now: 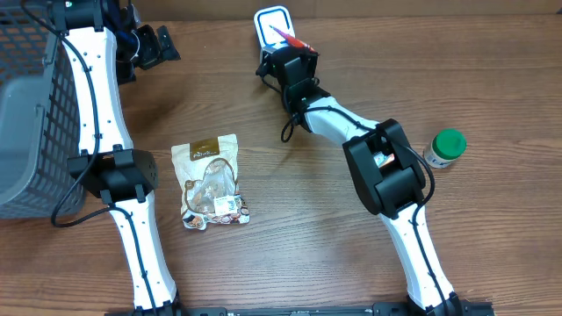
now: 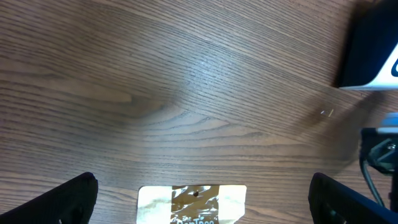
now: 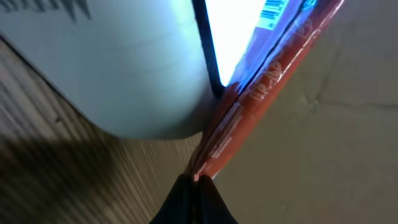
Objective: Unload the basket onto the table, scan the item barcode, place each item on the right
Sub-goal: 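Hold the red stick against the white scanner with the right gripper, then carry the red stick right and set it beside the tissue pack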
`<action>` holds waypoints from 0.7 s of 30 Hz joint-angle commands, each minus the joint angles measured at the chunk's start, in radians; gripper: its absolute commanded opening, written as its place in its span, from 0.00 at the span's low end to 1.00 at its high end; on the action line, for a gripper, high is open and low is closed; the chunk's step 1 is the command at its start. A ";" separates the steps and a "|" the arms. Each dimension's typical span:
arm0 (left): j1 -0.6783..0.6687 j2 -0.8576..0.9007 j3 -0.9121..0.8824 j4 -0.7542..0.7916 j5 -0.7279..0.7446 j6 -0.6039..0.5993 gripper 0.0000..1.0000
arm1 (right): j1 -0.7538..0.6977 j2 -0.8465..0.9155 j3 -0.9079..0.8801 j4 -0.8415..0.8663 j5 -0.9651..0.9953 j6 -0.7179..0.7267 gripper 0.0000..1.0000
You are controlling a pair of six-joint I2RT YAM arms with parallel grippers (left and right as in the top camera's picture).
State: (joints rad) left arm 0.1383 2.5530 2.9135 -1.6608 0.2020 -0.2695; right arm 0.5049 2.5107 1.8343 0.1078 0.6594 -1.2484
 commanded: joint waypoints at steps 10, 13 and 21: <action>-0.002 -0.007 0.018 0.000 -0.003 0.004 1.00 | 0.021 -0.065 0.005 0.049 0.039 -0.003 0.03; -0.002 -0.007 0.018 0.000 -0.003 0.004 1.00 | 0.021 -0.150 0.005 0.047 0.047 0.060 0.03; -0.002 -0.007 0.018 0.000 -0.003 0.004 1.00 | 0.024 -0.491 0.005 -0.102 0.108 0.305 0.03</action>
State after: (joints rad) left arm 0.1383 2.5530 2.9135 -1.6608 0.2020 -0.2695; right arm 0.5243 2.2246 1.8275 0.0299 0.7265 -1.0817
